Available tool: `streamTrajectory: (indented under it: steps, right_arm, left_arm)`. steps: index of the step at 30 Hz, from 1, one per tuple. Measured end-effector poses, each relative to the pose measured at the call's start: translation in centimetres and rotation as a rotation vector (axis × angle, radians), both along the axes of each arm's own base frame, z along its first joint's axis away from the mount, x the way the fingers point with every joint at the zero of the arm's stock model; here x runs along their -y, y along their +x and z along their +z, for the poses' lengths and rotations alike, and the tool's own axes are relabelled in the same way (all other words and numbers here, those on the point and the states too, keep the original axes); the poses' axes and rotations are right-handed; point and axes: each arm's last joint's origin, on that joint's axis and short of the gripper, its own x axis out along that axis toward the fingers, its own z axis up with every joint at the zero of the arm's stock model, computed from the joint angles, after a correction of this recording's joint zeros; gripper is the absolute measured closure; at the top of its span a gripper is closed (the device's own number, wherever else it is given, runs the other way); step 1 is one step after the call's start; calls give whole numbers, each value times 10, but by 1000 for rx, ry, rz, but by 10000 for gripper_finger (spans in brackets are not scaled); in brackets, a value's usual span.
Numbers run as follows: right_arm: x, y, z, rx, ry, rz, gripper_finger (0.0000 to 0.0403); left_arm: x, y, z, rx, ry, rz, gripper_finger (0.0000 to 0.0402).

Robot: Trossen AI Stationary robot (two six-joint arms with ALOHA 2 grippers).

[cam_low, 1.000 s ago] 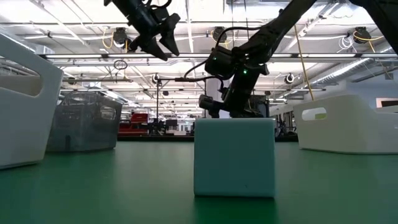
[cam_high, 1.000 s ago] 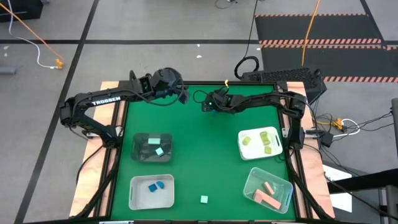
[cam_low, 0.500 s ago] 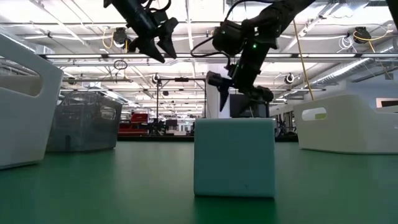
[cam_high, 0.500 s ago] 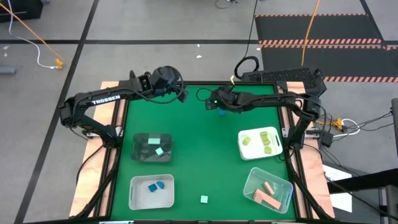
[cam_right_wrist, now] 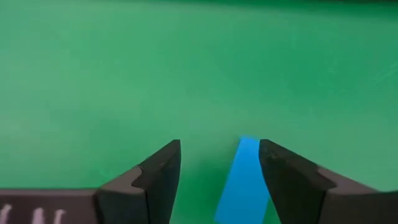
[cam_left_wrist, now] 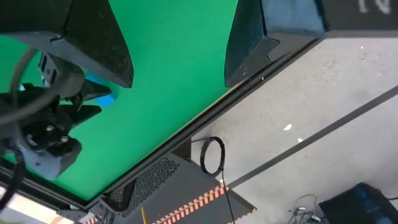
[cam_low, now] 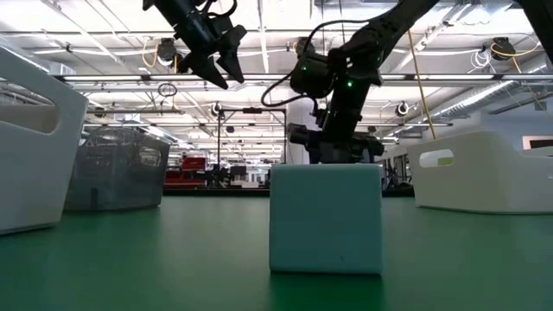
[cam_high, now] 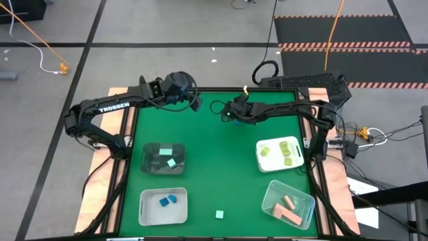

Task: Sort & place blocks by color
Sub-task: Put the blue block into the gray bin

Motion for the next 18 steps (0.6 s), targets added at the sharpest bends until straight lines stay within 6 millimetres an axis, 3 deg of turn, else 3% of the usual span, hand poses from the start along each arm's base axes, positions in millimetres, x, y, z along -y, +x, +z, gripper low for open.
streamTrajectory:
  steps: [9,18]
  right_arm:
    - [-2,-6,-10,-16,44,-62,147]
    - [-10,-22,-37,57,130,-185,149]
  left_arm:
    - [1,-3,-4,-44,-18,-1,151]
    - [2,-3,-5,-64,-19,-7,151]
